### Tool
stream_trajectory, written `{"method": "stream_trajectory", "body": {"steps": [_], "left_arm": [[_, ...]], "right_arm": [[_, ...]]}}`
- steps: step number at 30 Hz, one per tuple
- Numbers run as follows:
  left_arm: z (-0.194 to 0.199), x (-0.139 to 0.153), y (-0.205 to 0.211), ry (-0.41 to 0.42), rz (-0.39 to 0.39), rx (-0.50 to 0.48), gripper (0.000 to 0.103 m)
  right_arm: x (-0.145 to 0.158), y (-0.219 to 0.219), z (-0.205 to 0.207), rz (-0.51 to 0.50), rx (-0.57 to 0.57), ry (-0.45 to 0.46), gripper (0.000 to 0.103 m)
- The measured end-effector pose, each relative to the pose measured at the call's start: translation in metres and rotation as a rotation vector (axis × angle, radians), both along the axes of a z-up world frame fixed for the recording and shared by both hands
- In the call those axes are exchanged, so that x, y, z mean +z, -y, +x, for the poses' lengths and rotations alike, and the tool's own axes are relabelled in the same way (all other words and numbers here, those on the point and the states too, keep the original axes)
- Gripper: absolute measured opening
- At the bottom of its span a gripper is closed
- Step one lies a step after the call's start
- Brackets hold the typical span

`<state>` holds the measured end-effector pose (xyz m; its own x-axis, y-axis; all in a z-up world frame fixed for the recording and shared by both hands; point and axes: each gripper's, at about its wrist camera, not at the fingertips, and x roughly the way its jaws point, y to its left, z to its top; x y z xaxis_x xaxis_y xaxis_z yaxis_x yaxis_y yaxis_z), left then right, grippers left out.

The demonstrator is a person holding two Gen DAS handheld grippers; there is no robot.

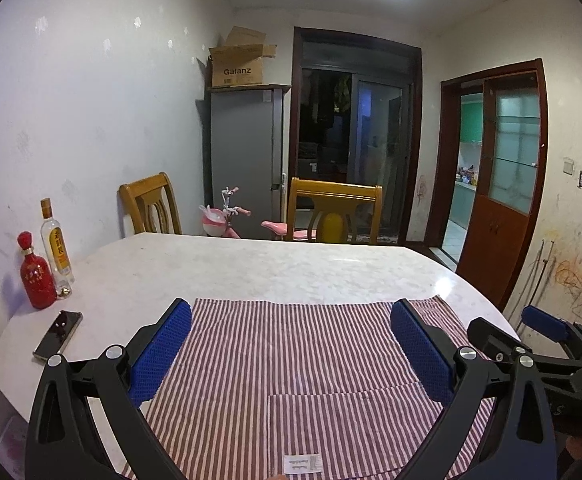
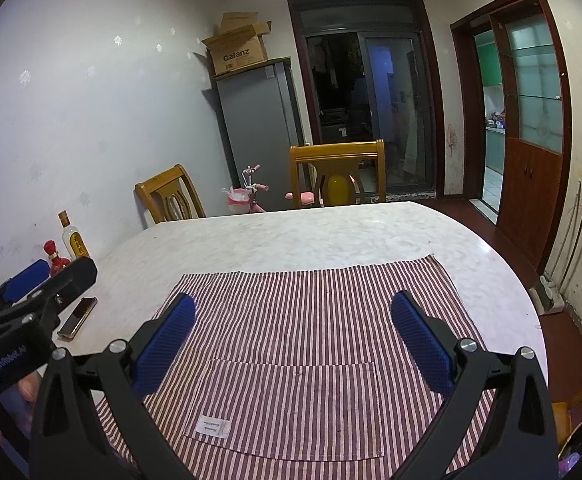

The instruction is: Collect trash

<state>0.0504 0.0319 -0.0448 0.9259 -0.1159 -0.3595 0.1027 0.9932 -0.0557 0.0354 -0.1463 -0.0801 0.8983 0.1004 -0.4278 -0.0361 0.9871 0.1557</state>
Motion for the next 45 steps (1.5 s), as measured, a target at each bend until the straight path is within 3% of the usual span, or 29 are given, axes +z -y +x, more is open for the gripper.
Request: {"method": "stream_trajectory", "body": {"steps": [45], "left_arm": [[0.0071, -0.0063, 0.0011, -0.006, 0.017, -0.011, 0.097]], "right_arm": [[-0.0042, 0.0032, 0.0083, -0.001, 0.001, -0.015, 0.098]]}}
